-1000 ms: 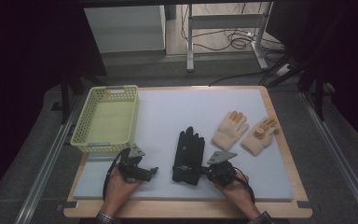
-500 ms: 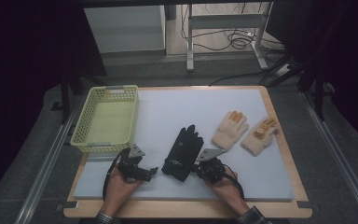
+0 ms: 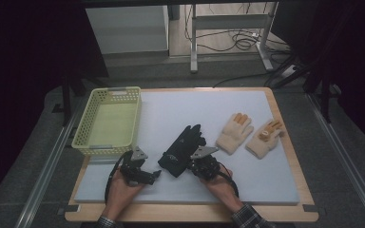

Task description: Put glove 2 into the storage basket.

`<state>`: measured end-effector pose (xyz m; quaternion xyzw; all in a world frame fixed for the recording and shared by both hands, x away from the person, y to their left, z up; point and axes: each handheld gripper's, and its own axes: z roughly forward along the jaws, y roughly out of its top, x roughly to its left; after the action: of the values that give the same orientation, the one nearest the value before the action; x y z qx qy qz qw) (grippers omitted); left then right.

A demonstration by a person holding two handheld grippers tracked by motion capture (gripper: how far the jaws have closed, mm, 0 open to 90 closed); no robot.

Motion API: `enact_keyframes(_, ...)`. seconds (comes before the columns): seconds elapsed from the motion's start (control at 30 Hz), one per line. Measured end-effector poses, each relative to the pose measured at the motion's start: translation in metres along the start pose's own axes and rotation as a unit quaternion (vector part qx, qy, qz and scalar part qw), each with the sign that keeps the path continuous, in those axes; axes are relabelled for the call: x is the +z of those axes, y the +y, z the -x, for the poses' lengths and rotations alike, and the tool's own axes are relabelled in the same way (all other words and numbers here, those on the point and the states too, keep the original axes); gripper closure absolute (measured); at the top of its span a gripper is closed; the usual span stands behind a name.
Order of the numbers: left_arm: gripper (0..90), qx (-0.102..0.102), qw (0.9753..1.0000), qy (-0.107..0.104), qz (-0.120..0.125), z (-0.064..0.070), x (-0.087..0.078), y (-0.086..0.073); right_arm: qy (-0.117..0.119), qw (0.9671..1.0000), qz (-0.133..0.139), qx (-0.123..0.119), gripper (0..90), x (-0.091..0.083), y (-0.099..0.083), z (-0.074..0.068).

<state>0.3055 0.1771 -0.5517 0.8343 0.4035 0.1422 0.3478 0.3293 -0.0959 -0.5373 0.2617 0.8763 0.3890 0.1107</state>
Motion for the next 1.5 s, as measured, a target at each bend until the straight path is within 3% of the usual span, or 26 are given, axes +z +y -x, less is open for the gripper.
enact_keyframes(0.27, 2.3, 0.000, 1.0000, 0.000, 0.000, 0.000, 0.000, 0.000, -0.010, 0.9999, -0.001, -0.006, 88.5, 0.013, 0.011, 0.000)
enact_keyframes(0.53, 2.2, -0.001, 1.0000, 0.001, 0.001, 0.000, 0.000, 0.000, 0.000, 0.9999, 0.000, -0.014, 82.8, 0.008, 0.011, 0.000)
enact_keyframes(0.6, 2.2, -0.001, 1.0000, 0.001, 0.000, 0.000, 0.000, 0.000, 0.000, 0.9999, 0.014, -0.008, 75.0, -0.002, 0.010, 0.001)
enact_keyframes(0.77, 2.2, 0.002, 1.0000, 0.000, -0.002, 0.000, 0.000, 0.000, -0.015, 0.9997, 0.020, -0.006, 62.4, -0.015, 0.006, 0.006)
enact_keyframes(1.03, 2.4, 0.002, 1.0000, 0.001, -0.004, 0.000, 0.000, 0.001, -0.043, 0.9987, 0.018, 0.018, 34.7, -0.041, -0.015, 0.026)
enact_keyframes(1.23, 2.3, 0.001, 1.0000, 0.001, -0.004, 0.000, 0.000, 0.001, -0.052, 0.9983, 0.009, 0.025, 23.4, -0.055, -0.028, 0.037)
enact_keyframes(1.5, 1.9, 0.000, 1.0000, -0.001, -0.004, 0.000, 0.000, 0.001, -0.069, 0.9966, -0.003, 0.044, 16.4, -0.068, -0.050, 0.054)
